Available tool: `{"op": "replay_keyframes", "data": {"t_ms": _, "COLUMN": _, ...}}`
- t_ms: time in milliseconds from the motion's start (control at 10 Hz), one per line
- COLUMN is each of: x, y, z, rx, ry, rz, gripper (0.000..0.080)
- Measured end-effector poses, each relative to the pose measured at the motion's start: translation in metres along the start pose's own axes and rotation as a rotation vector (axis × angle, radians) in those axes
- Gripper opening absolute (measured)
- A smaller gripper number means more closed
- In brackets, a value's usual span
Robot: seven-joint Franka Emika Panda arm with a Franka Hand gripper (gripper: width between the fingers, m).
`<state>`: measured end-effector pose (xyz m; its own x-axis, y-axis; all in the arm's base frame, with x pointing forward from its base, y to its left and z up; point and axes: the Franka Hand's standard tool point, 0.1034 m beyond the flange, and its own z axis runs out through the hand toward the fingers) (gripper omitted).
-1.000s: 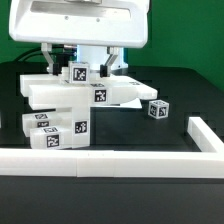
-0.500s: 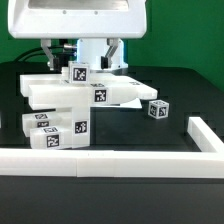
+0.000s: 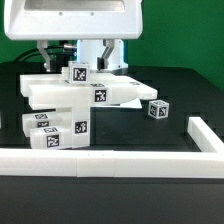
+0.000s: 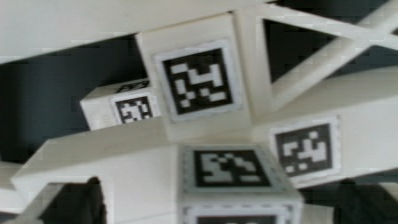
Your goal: Assemble chair
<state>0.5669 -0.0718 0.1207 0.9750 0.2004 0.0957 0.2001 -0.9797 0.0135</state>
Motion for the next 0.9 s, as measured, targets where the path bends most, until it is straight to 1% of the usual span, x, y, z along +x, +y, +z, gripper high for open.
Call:
{"op": "replay_keyframes", "data": {"t_ms": 100, "x": 0.0023, "y": 0.0038, "z": -0.0002, "rx": -0.024, "ry": 0.007, "rz": -0.048, "gripper": 0.0649}}
{"op": "replay_keyframes", "data": {"t_ms": 200, "x": 0.0022, "y": 0.0045, "z": -0.0001, "rx": -0.026, "ry": 0.007, "rz": -0.055, "gripper": 0.0526}}
{"op": "replay_keyframes", "data": {"t_ms": 300, "x": 0.0016, "y": 0.0053, "z": 0.0005, "rx": -0.025, "ry": 0.006, "rz": -0.051, "gripper": 0.0386}}
{"op": "replay_keyframes", "data": {"t_ms": 400, "x": 0.0015, "y": 0.0052, "z": 0.0008, "rx": -0.025, "ry": 0.005, "rz": -0.050, "gripper": 0.0282}}
{"op": "replay_keyframes", "data": {"t_ms": 600, "x": 0.0015, "y": 0.0052, "z": 0.0008, "rx": -0.025, "ry": 0.006, "rz": -0.044, "gripper": 0.0284}}
{"op": "replay_keyframes", "data": {"t_ms": 900, "x": 0.0015, "y": 0.0049, "z": 0.0009, "rx": -0.023, "ry": 0.007, "rz": 0.047, "gripper": 0.0284}}
